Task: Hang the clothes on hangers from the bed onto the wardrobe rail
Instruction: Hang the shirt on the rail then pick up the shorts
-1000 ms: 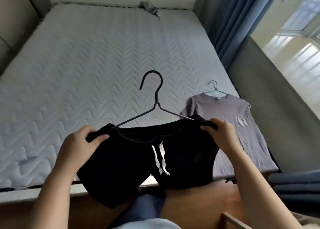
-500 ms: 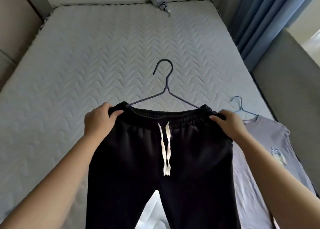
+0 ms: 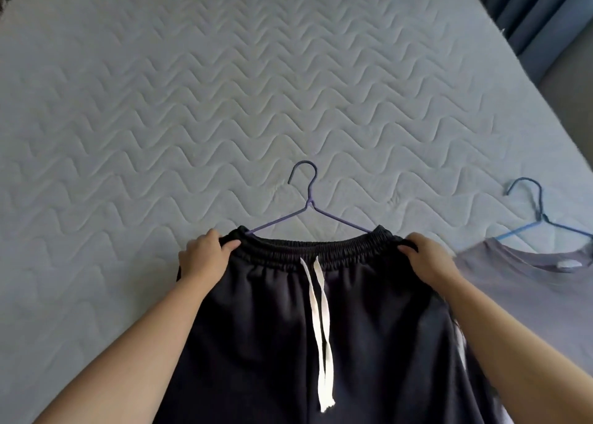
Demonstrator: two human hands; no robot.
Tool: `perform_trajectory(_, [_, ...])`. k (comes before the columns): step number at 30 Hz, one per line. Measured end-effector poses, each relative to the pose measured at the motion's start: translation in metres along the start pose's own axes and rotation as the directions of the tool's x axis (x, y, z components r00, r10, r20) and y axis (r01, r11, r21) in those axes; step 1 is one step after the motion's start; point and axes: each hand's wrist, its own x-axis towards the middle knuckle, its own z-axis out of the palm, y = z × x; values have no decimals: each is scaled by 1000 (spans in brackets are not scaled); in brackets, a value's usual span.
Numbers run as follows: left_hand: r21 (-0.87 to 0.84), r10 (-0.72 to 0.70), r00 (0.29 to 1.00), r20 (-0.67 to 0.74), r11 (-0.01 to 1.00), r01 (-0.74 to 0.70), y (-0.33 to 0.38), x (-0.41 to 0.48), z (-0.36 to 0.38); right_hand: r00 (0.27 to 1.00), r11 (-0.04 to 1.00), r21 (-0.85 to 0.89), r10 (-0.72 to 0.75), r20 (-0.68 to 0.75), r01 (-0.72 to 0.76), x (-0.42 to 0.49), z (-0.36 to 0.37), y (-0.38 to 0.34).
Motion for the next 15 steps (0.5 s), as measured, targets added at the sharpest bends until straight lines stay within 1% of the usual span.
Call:
perform_trajectory(4, [15, -18, 999, 35, 1000, 18, 5, 25, 44, 998, 998, -21, 64, -13, -64, 23, 31, 18])
perform_trajectory(6, [-6, -22, 1000, 18, 1000, 22, 3, 30, 58, 995, 996, -16, 85, -60, -86, 27, 40, 24])
perform_trajectory(9, [-23, -14, 1000, -14, 1000, 13, -1, 33, 67, 990, 997, -42, 66, -122, -72, 25, 46, 27])
perform_trajectory(12, [-59, -16, 1000, 9, 998, 16, -2, 31, 65, 993, 993, -94, 56, -106, -66, 21, 46, 23])
perform_trajectory(15, [-11, 1, 1000, 26, 1000, 0, -1, 19, 59, 995, 987, -134, 81, -65, -89, 11, 41, 14])
